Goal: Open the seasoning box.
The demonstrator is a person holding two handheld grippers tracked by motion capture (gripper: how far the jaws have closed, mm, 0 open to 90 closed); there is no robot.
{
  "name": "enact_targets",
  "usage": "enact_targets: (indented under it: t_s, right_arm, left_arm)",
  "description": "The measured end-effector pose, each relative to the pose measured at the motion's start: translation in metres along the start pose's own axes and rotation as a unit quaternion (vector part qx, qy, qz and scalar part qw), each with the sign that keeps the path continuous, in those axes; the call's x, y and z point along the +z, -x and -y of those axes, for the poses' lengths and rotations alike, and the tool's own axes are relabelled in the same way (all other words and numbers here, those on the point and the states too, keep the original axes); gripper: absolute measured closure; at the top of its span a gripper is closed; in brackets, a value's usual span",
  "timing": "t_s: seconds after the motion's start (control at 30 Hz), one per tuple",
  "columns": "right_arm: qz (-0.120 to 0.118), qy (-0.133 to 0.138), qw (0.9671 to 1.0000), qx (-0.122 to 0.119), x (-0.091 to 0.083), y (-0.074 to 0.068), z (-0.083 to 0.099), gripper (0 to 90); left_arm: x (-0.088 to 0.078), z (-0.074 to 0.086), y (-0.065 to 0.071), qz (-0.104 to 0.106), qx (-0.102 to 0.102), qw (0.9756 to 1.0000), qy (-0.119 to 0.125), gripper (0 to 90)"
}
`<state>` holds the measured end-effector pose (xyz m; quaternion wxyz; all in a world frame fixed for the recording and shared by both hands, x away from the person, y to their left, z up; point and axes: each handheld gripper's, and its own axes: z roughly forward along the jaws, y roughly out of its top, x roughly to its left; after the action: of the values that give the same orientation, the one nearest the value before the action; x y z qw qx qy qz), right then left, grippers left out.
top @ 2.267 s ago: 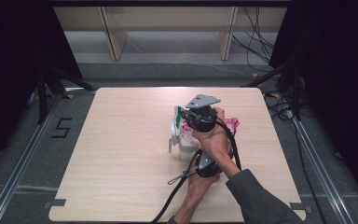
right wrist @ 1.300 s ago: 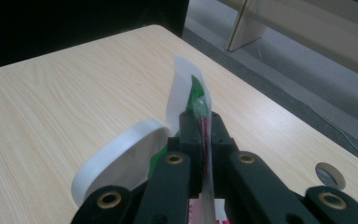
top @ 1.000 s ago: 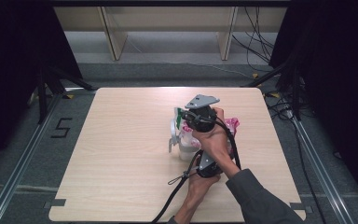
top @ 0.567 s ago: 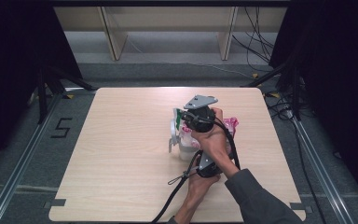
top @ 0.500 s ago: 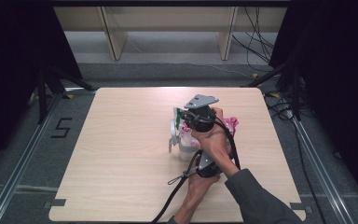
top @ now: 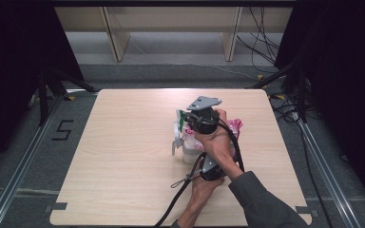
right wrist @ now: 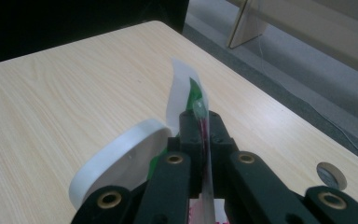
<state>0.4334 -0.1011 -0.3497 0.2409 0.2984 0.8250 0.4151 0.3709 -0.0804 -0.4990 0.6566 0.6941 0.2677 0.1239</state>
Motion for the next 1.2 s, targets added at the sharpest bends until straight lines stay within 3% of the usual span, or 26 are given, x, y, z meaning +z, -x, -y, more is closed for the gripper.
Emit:
enact_targets:
  t_s: [0.03,0.1,0.13,0.2,0.23,0.27,0.3,0.33,0.37,0.4,0.43,0.47,0.5,0.53,0.57,0.6,0.63,0.73,0.77,0.87,0.97,1.1,1.2]
  right_arm:
    - [0.002,0.012,0.9999,-0.001,0.0010,0.0005,0.0001,89.1]
    - [0.000,0.005,1.0000,0.002,0.0014,-0.0006,0.0006,89.1]
    - [0.000,0.001,1.0000,-0.007,0.0018,0.0001,0.0003,89.1]
    - [0.001,0.005,1.0000,0.001,0.0010,-0.0002,-0.0003,89.1]
    - [0.003,0.011,0.9999,0.005,0.0018,-0.0001,-0.0002,89.1]
    - [0.002,0.005,1.0000,-0.002,0.0026,0.0004,0.0004,89.1]
    - [0.006,0.004,1.0000,-0.006,0.0044,-0.0008,0.0011,89.1]
    - [0.001,-0.004,0.9999,-0.009,0.0039,-0.0014,0.0004,89.1]
    - [0.001,0.002,0.9999,-0.011,0.0038,-0.0011,-0.0001,89.1]
    - [0.002,0.007,1.0000,0.002,0.0029,-0.0013,-0.0004,89.1]
    - [-0.002,0.002,1.0000,0.009,0.0022,-0.0015,-0.0003,89.1]
    - [0.004,0.007,0.9999,-0.007,0.0044,-0.0006,0.0003,89.1]
    - [0.001,-0.003,1.0000,0.004,0.0040,-0.0032,0.0004,89.1]
    - [0.001,-0.002,1.0000,-0.009,0.0040,-0.0017,-0.0004,89.1]
    - [0.004,0.005,1.0000,-0.003,0.0042,-0.0020,-0.0004,89.1]
    - [0.003,0.008,1.0000,-0.002,0.0041,-0.0013,-0.0007,89.1]
    - [-0.001,0.002,1.0000,0.000,0.0031,-0.0004,-0.0009,89.1]
    - [0.005,0.006,1.0000,-0.001,0.0041,-0.0018,-0.0007,89.1]
    - [0.003,0.005,0.9999,0.014,0.0034,-0.0035,-0.0006,89.1]
    - [0.001,0.001,0.9999,-0.011,0.0051,-0.0006,0.0002,89.1]
    - [0.002,0.006,1.0000,-0.003,0.0047,-0.0017,-0.0002,89.1]
    - [0.002,-0.003,1.0000,-0.009,0.0049,-0.0013,0.0003,89.0]
    - [0.003,0.009,0.9999,-0.007,0.0050,-0.0003,0.0006,89.1]
  left_arm:
    - [0.0014,0.0002,0.0003,-0.003,-0.004,1.0000,0.001,75.0]
    - [-0.0022,0.0006,-0.0028,0.007,0.022,0.9996,-0.018,75.0]
    - [0.0033,0.0013,0.0033,0.004,-0.023,0.9995,0.020,75.0]
    - [-0.0001,-0.0006,-0.0016,-0.005,0.008,0.9999,-0.007,75.1]
    - [0.0011,0.0000,0.0006,-0.001,-0.008,1.0000,0.003,75.0]
    - [0.0002,0.0004,-0.0002,0.002,-0.001,1.0000,-0.003,75.0]
    - [-0.0031,0.0004,-0.0031,0.011,0.019,0.9996,-0.018,75.0]
    - [0.0022,0.0007,0.0029,0.005,-0.026,0.9995,0.019,75.1]
    - [0.0021,0.0000,0.0020,0.004,-0.023,0.9995,0.020,75.1]
    - [0.0006,-0.0003,-0.0011,-0.001,-0.005,1.0000,0.004,75.1]
    - [0.0003,-0.0002,-0.0014,-0.001,-0.003,1.0000,0.000,75.2]
    - [-0.0034,-0.0005,-0.0039,0.010,0.019,0.9996,-0.018,75.2]
    - [0.0019,0.0002,0.0021,0.006,-0.023,0.9995,0.019,75.1]
    - [0.0020,-0.0003,0.0020,0.006,-0.024,0.9995,0.020,75.1]
    - [0.0014,-0.0006,0.0015,0.006,-0.021,0.9996,0.017,75.1]
    - [-0.0006,-0.0006,-0.0013,0.003,-0.004,1.0000,0.001,75.1]
    - [0.0019,-0.0001,0.0018,0.006,-0.023,0.9995,0.019,75.2]
    - [0.0020,-0.0003,0.0022,0.007,-0.026,0.9994,0.021,75.2]
    - [0.0012,-0.0003,0.0015,0.005,-0.019,0.9997,0.016,75.2]
    - [0.0017,0.0003,0.0025,0.006,-0.022,0.9996,0.019,75.1]
    - [0.0008,-0.0004,0.0013,0.005,-0.016,0.9997,0.016,75.2]
    - [0.0022,0.0003,0.0022,0.005,-0.021,0.9996,0.019,75.2]
    - [0.0025,0.0012,0.0023,0.006,-0.025,0.9995,0.019,75.2]
